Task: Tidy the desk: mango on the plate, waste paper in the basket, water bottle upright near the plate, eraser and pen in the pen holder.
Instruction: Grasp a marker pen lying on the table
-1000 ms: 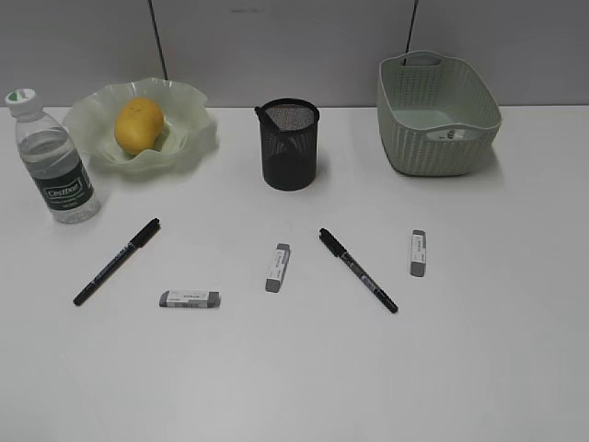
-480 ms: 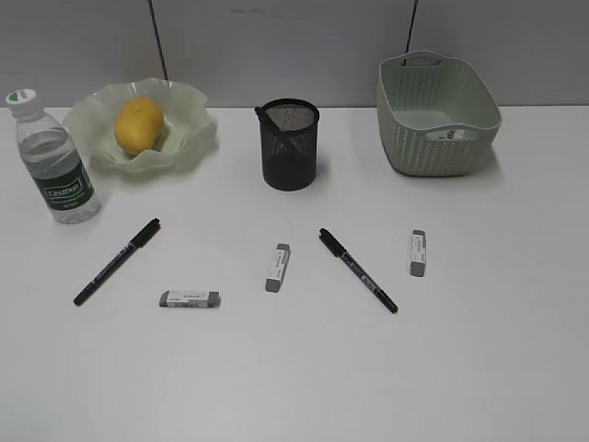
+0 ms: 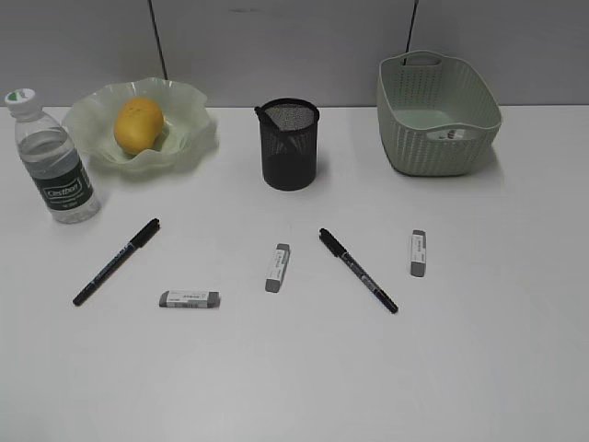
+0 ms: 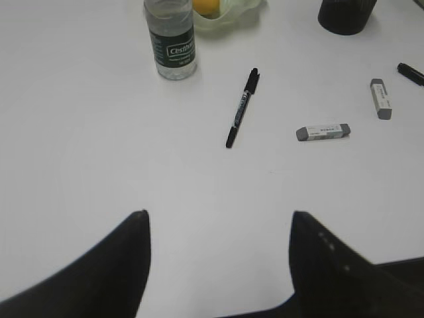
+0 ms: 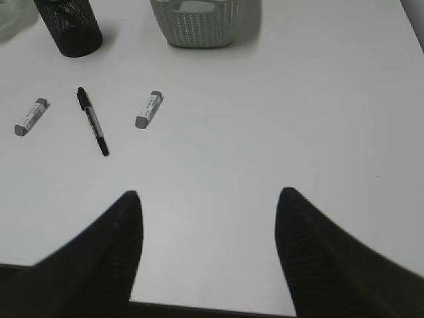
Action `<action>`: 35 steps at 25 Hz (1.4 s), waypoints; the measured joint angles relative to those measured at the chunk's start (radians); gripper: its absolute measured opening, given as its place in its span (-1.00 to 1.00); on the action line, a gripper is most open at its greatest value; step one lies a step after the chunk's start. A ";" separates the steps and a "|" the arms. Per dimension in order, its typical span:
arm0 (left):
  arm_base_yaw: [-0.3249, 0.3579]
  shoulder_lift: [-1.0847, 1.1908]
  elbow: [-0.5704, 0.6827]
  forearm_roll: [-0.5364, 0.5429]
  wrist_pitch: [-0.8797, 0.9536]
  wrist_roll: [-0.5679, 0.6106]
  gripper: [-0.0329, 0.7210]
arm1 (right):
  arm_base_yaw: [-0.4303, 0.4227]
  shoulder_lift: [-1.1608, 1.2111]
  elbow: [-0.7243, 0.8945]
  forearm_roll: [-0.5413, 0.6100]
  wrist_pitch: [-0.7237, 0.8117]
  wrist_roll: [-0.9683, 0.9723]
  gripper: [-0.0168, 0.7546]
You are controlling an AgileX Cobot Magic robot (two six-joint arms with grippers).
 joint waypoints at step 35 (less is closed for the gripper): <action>-0.225 1.410 -0.592 -0.047 -0.215 0.132 0.41 | 0.000 -0.001 0.020 0.003 0.017 -0.002 0.35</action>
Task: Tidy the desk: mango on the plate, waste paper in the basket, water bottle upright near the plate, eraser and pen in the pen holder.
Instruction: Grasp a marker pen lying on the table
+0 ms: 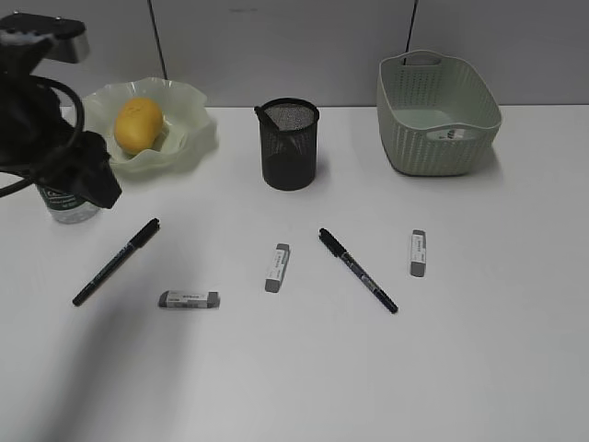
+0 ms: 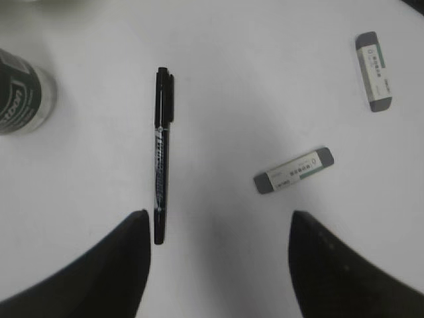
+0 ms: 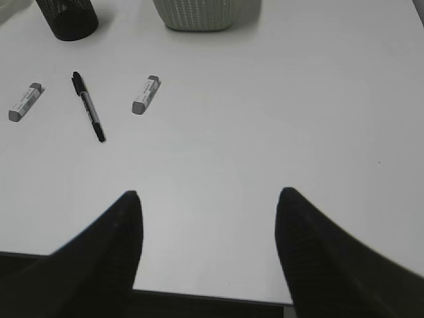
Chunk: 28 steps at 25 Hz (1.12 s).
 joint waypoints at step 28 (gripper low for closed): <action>0.018 0.636 -0.427 0.089 0.148 0.002 0.30 | 0.000 0.000 0.000 0.000 0.000 0.000 0.33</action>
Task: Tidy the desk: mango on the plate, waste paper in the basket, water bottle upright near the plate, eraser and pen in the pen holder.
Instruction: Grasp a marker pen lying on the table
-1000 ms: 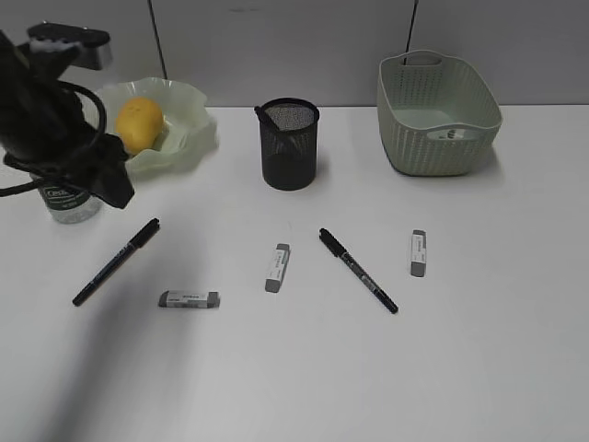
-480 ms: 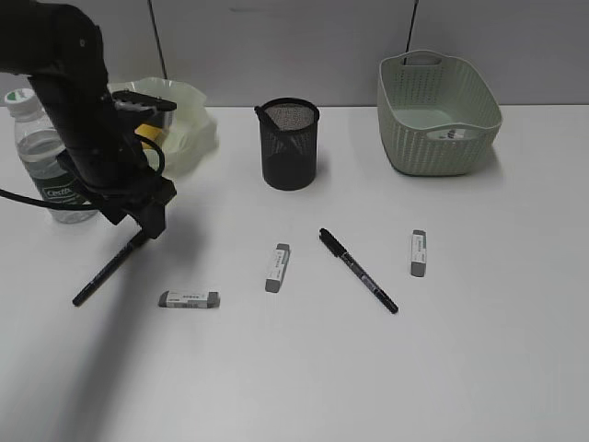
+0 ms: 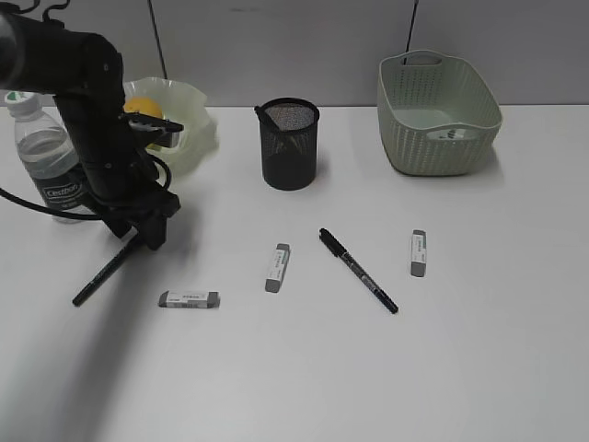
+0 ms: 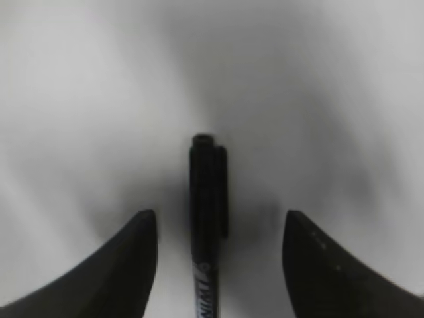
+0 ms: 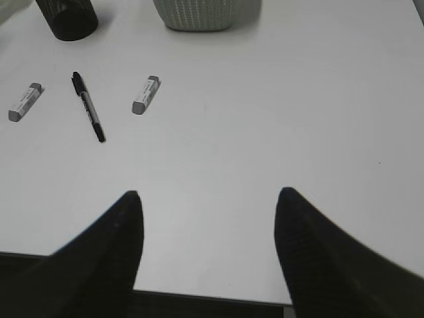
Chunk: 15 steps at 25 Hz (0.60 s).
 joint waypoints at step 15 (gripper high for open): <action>0.011 0.020 -0.001 0.032 -0.008 0.000 -0.50 | 0.000 0.000 0.000 0.000 0.000 0.000 0.33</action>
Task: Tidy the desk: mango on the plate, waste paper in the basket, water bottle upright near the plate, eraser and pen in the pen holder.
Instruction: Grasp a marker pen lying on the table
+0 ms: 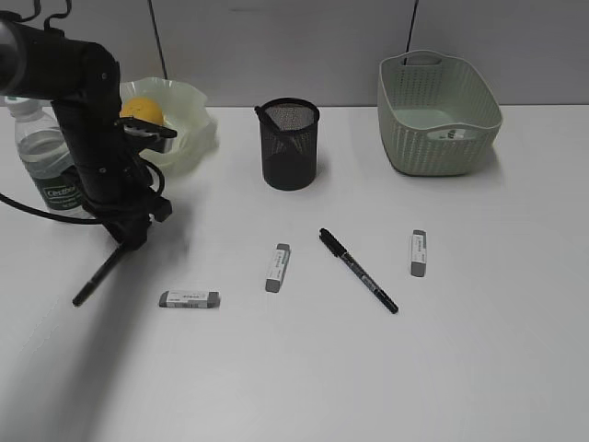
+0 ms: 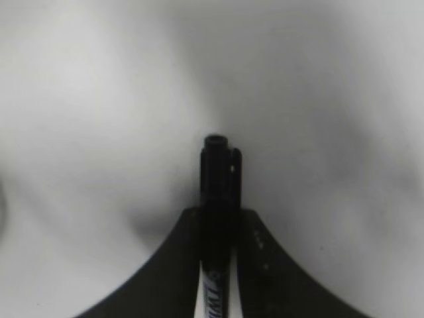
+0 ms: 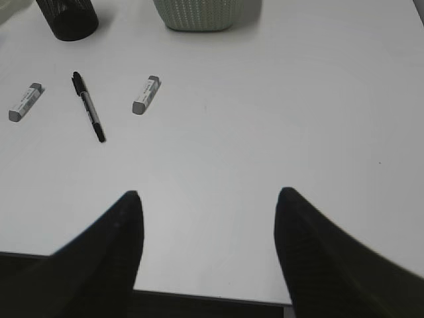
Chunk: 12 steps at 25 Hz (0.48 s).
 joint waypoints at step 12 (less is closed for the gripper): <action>-0.001 -0.033 0.000 -0.035 -0.002 0.000 -0.58 | 0.000 0.000 0.000 0.000 0.000 0.000 0.30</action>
